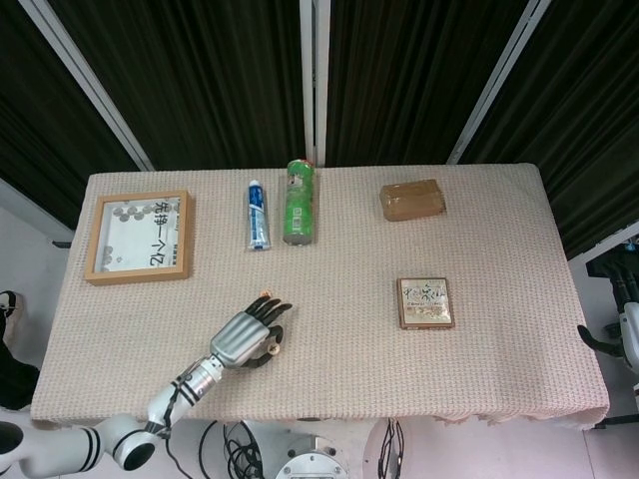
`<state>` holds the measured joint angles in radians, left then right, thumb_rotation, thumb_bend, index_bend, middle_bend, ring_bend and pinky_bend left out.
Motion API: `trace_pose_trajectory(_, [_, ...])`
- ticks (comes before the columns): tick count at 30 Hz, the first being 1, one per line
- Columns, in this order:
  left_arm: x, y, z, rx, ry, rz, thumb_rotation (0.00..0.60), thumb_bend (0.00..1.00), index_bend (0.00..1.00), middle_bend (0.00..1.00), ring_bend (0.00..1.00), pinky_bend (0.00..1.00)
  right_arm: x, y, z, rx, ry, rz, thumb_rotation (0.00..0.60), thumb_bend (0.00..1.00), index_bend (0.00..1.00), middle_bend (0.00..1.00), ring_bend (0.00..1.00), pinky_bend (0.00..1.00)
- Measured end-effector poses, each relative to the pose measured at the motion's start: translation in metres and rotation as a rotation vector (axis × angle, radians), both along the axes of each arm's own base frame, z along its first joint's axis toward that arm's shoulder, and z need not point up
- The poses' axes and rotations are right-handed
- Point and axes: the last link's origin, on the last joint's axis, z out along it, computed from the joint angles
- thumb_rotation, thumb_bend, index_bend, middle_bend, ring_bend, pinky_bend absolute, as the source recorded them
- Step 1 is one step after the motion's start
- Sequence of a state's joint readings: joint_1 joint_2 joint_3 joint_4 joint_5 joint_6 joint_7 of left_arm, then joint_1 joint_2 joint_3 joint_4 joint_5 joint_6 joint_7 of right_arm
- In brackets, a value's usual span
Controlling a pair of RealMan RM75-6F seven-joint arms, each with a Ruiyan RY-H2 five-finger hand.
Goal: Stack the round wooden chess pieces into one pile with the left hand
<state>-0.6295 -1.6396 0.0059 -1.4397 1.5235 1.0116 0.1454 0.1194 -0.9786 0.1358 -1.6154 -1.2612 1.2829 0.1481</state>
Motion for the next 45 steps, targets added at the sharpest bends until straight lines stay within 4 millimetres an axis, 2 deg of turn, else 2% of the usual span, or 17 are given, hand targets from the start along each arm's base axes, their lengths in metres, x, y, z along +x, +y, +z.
trace_pose_trajectory(7, [0.003, 0.016, 0.031, 0.088, -0.004, -0.008, 0.600, 0.31, 0.48, 0.05, 0.00, 0.00, 0.001, 0.000, 0.000, 0.003, -0.003, 0.001, 0.600, 0.19, 0.00, 0.00, 0.00, 0.00])
trace_pose_trajectory(15, [-0.020, 0.034, 0.057, 0.107, 0.070, 0.103, 0.600, 0.31, 0.48, 0.05, 0.00, 0.00, 0.012, -0.005, 0.002, 0.017, 0.000, 0.044, 0.600, 0.19, 0.00, 0.00, 0.00, 0.00])
trace_pose_trajectory(24, [-0.031, 0.027, 0.050, 0.050, 0.095, 0.157, 0.600, 0.31, 0.47, 0.05, 0.00, 0.00, 0.016, -0.009, 0.002, 0.016, -0.002, 0.051, 0.600, 0.19, 0.00, 0.00, 0.00, 0.00])
trace_pose_trajectory(45, [-0.037, 0.036, 0.046, 0.055, 0.107, 0.167, 0.600, 0.31, 0.44, 0.05, 0.00, 0.00, 0.013, -0.007, 0.004, 0.022, -0.008, 0.032, 0.600, 0.19, 0.00, 0.00, 0.00, 0.00])
